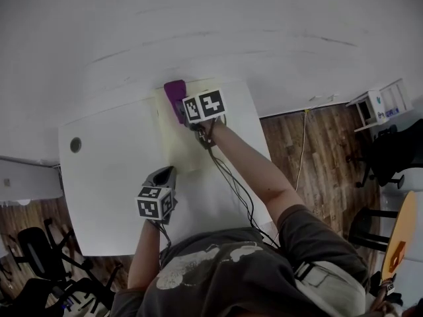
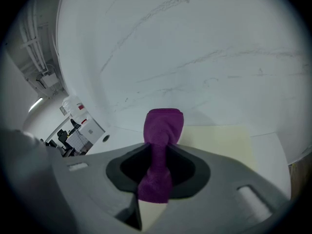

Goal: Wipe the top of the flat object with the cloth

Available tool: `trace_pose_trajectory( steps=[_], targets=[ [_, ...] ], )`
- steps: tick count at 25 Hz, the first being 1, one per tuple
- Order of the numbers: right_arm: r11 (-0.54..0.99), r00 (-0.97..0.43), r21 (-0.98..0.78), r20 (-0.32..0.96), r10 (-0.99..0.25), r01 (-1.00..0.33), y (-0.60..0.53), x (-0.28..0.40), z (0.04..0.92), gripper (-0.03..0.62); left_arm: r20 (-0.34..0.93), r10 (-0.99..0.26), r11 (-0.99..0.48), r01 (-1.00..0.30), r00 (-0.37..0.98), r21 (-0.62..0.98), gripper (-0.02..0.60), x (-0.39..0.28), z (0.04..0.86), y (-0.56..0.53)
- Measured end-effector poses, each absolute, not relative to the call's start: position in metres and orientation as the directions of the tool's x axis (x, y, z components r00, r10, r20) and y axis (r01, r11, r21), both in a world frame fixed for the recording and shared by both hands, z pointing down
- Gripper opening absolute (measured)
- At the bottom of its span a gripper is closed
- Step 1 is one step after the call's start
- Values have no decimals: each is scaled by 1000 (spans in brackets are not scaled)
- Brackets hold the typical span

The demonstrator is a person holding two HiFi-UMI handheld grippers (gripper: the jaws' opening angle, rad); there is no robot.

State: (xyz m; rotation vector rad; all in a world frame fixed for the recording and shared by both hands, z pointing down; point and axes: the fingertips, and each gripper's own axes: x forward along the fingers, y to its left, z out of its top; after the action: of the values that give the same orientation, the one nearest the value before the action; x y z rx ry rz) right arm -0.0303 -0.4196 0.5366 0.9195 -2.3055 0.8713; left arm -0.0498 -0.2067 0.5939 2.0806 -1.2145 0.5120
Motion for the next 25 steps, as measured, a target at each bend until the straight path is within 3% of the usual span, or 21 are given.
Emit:
trace_pose_trajectory(
  steps=[11,25],
  targets=[
    [576,-635,-382,696,-336,-723,-395,-83,565,98,603,-627,-340,-869,494,360,2,-51,596,-207],
    [594,-610,-329,703,-365,-734,-392,-88,572,98,593,-634,-332,-867,496,371,2,-55,595,-206]
  ],
)
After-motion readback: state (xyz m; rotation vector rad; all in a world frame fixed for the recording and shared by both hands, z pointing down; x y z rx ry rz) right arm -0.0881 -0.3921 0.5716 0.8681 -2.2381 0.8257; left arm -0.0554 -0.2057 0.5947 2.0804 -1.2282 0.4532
